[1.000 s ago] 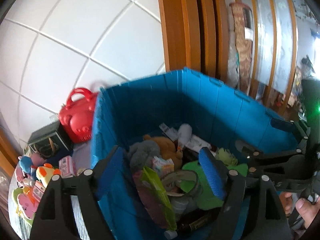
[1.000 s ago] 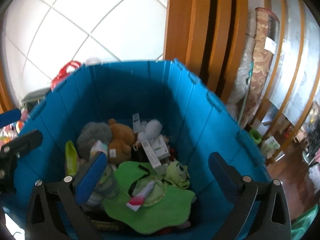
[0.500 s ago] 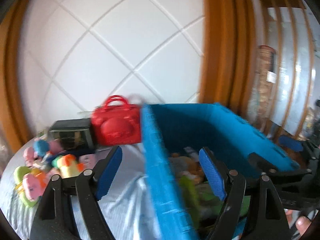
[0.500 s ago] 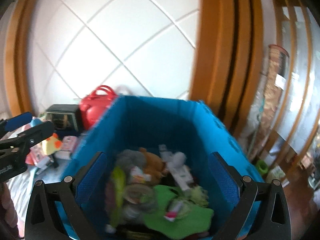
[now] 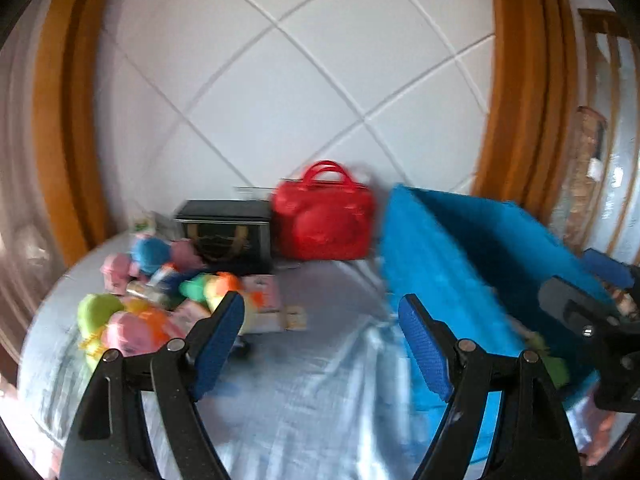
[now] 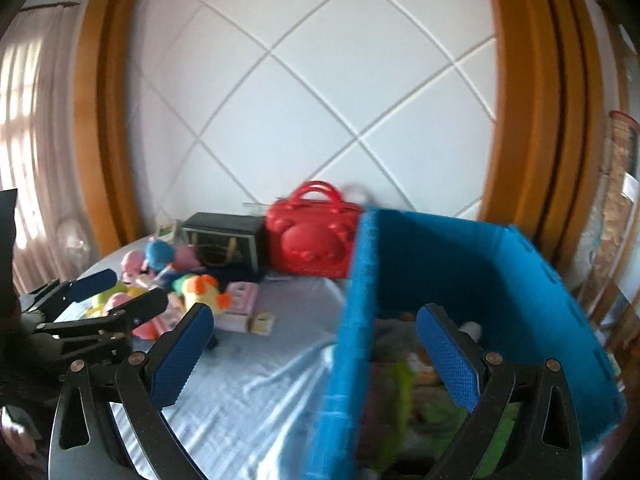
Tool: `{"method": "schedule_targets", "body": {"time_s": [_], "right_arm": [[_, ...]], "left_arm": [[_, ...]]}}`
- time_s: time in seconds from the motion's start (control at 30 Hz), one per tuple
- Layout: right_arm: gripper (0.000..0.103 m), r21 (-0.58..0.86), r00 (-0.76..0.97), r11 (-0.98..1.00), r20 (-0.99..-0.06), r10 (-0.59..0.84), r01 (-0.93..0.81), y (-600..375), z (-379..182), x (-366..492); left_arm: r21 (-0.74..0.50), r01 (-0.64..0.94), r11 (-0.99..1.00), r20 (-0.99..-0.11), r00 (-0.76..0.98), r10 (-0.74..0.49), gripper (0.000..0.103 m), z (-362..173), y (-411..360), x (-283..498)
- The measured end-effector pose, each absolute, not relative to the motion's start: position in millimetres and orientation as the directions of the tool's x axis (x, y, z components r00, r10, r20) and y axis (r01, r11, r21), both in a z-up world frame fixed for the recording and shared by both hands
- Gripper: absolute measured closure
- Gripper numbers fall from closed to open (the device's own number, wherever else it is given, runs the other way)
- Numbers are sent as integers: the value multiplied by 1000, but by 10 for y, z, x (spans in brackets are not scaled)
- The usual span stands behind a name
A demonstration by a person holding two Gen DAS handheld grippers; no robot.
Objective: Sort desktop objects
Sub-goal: 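Move both tools back toward the pile on the bed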
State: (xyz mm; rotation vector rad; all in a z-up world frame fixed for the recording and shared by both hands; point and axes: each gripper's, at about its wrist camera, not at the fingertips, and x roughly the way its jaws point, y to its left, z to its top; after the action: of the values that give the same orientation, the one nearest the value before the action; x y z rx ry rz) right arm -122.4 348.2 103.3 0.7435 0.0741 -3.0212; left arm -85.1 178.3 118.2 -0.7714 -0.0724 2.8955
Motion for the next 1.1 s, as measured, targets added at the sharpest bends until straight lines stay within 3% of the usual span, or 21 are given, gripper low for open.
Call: {"method": "schedule_targets", "body": {"time_s": [0.57,0.83,1.0,1.03,1.1], "right_arm": [[0,36,-755,-981,-634,-170,191,2007,95,-2082],[0,65,-638,-980,-750,-174,190,1706,-702,-2510],[0,68,-564,-978,-808,-171,200,1567,-1140,-2787],[0,65,-558,-977,-812,-170,204,1549,-1172,-2810],[0,60,-546,-976,-821,-168,210,1506,-1236,-2880]], "left_arm": [[-56,125,-991,-599,-798,-66,24,255,-318,-1057],[-3,204,-979,-783,-609,-125,24,-710,-1014,-1192],[-22,245,-969,-820,-559,-122,24,-987,-1279,-1239],[-24,247,-969,-813,-568,-124,25,-982,-1321,-1250],[-26,248,-969,-799,-588,-128,37,-937,-1344,-1310]]}}
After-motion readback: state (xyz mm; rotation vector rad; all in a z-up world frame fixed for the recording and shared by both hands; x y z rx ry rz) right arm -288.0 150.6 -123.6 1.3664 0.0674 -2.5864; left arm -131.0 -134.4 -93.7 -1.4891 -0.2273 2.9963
